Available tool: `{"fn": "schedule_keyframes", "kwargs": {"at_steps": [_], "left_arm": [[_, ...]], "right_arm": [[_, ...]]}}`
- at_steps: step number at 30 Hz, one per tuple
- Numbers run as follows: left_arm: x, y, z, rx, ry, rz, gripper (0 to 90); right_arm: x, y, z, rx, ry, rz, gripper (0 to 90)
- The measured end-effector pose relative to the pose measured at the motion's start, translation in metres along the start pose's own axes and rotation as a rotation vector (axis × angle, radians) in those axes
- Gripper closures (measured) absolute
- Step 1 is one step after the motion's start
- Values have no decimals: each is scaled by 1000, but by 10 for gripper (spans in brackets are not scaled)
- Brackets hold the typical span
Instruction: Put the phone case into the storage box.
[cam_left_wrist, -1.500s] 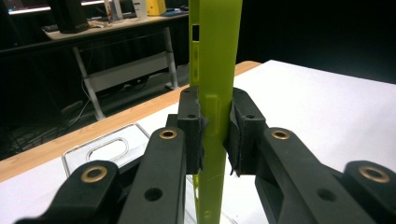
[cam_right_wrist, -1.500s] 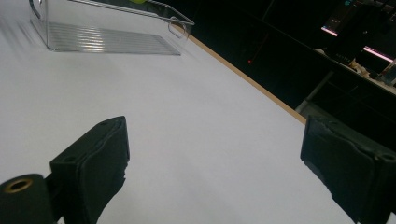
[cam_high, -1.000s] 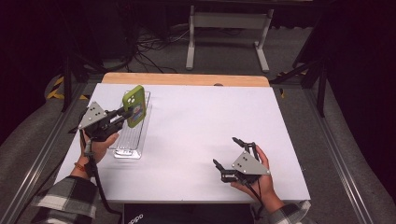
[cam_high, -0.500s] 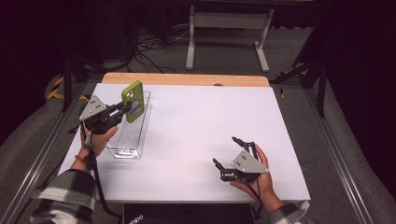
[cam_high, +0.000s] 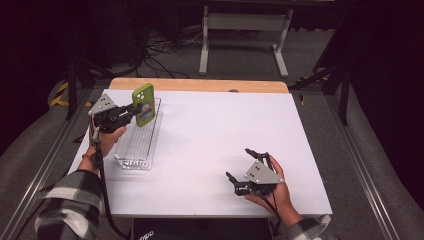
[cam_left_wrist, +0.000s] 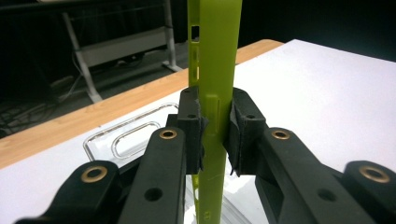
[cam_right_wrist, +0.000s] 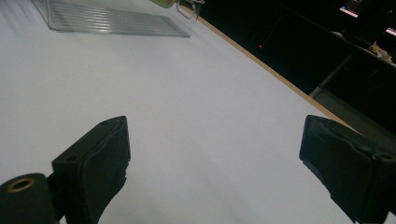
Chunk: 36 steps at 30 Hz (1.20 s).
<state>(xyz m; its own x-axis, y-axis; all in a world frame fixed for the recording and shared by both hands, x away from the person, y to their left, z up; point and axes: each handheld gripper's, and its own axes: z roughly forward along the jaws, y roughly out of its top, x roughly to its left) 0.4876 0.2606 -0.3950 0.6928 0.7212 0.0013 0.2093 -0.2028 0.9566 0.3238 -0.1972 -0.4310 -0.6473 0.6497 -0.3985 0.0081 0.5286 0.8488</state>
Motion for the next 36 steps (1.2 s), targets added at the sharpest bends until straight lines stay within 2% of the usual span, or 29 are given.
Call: {"fn": "schedule_keyframes", "kwargs": {"at_steps": [4, 7, 9, 12, 15, 17, 18, 21, 24, 26, 29, 32, 36], "left_arm": [[5, -4, 10, 29, -13, -3, 777], [7, -4, 13, 44, -11, 10, 776], [9, -3, 16, 52, -10, -2, 776], [12, -4, 22, 107, -13, 9, 776], [15, -6, 26, 133, -12, 15, 776], [17, -8, 29, 138, -27, 25, 776], [18, -8, 30, 134, -35, 17, 777], [20, -8, 32, 151, -34, 27, 776], [24, -11, 33, 168, -35, 14, 774], [27, -14, 35, 184, -16, 7, 773], [32, -14, 36, 181, 1, -9, 771], [37, -11, 38, 208, 34, 6, 768], [42, -7, 41, 232, 70, 7, 754]], "right_arm": [[3, -1, 2, 16, 13, -15, 95], [3, -1, 3, 25, 15, -19, 100], [4, -2, 4, 38, 17, -28, 104], [5, -2, 6, 47, 21, -36, 106], [6, -2, 6, 49, 20, -39, 105], [5, -2, 7, 49, 15, -38, 106], [5, -2, 7, 47, 18, -37, 106], [4, -3, 7, 54, 19, -33, 106], [4, -4, 8, 58, 25, -33, 105], [4, -4, 8, 63, 34, -30, 103], [5, -4, 10, 74, 56, -28, 103], [6, -5, 11, 82, 66, -43, 103], [6, -6, 12, 98, 77, -55, 103]]}}
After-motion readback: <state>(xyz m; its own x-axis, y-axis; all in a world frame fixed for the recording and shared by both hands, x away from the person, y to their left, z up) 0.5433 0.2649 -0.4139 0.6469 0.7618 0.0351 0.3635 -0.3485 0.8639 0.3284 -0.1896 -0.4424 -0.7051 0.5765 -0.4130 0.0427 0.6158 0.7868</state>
